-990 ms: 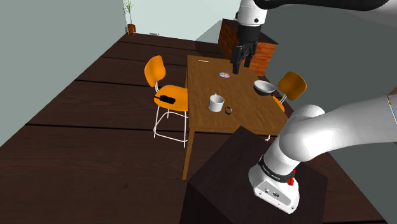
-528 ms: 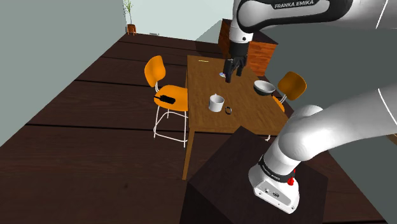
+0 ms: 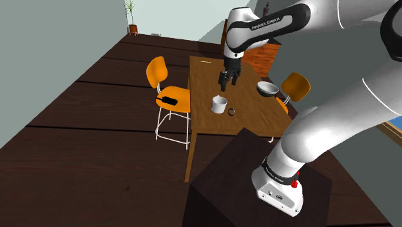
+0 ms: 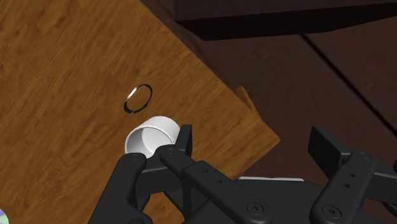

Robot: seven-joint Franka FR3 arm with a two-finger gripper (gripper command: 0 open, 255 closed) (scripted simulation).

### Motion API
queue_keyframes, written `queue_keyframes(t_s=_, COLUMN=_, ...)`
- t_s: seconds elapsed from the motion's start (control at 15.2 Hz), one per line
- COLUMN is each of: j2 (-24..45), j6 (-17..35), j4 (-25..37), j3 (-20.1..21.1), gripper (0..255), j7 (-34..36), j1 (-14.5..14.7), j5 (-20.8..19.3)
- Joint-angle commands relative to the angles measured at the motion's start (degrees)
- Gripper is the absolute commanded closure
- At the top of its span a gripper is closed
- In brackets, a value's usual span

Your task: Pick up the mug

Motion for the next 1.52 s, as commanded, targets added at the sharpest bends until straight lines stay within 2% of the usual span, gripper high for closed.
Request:
queue_keyframes(t_s=0.0, j2=4.09, j6=3.88, j4=0.44, j3=-1.16, gripper=0, j7=-0.88, j1=-0.2, j5=0.15)
queue_keyframes(t_s=0.33, j2=14.92, j6=12.31, j4=3.06, j3=-3.68, gripper=0, j7=-3.8, j1=-0.66, j5=1.91)
queue_keyframes(t_s=0.73, j2=28.81, j6=20.39, j4=8.76, j3=-5.1, gripper=0, j7=-8.59, j1=-1.97, j5=6.74)
queue_keyframes(t_s=1.19, j2=44.88, j6=26.11, j4=18.75, j3=-3.61, gripper=0, j7=-14.07, j1=-5.86, j5=13.3)
queue_keyframes(t_s=1.45, j2=47.49, j6=28.49, j4=18.93, j3=-2.9, gripper=0, j7=-14.5, j1=-6.41, j5=14.18)
